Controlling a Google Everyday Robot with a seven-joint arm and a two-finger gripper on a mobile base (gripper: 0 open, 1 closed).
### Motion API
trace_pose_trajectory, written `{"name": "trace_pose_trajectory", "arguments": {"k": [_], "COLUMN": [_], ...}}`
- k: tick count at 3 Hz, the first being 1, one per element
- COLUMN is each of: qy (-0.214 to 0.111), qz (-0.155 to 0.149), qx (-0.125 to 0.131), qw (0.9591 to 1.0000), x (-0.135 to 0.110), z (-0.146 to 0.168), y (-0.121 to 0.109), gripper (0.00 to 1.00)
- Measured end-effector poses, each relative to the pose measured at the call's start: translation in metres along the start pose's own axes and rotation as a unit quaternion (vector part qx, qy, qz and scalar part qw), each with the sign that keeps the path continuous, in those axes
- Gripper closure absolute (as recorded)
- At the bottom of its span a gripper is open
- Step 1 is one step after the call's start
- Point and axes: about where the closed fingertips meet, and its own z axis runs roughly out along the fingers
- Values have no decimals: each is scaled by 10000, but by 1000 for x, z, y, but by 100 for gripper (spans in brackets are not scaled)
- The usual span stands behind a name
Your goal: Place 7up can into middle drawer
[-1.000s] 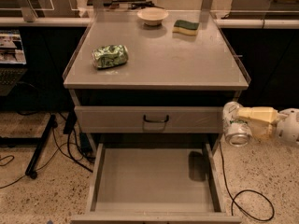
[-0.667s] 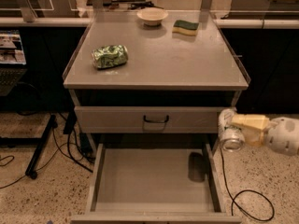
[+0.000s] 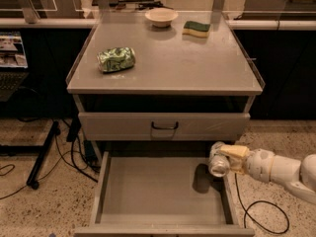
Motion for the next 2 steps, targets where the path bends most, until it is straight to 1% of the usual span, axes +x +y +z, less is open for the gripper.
{"name": "trace_pose_trajectory", "arguments": {"k": [1,2], "qy": [-33,133], "qz": [205,617], "qx": [310,782], "qw": [9993,9949], "x": [-1,6], "z": [25,47], "y": [-31,-70], "gripper": [100,100]}}
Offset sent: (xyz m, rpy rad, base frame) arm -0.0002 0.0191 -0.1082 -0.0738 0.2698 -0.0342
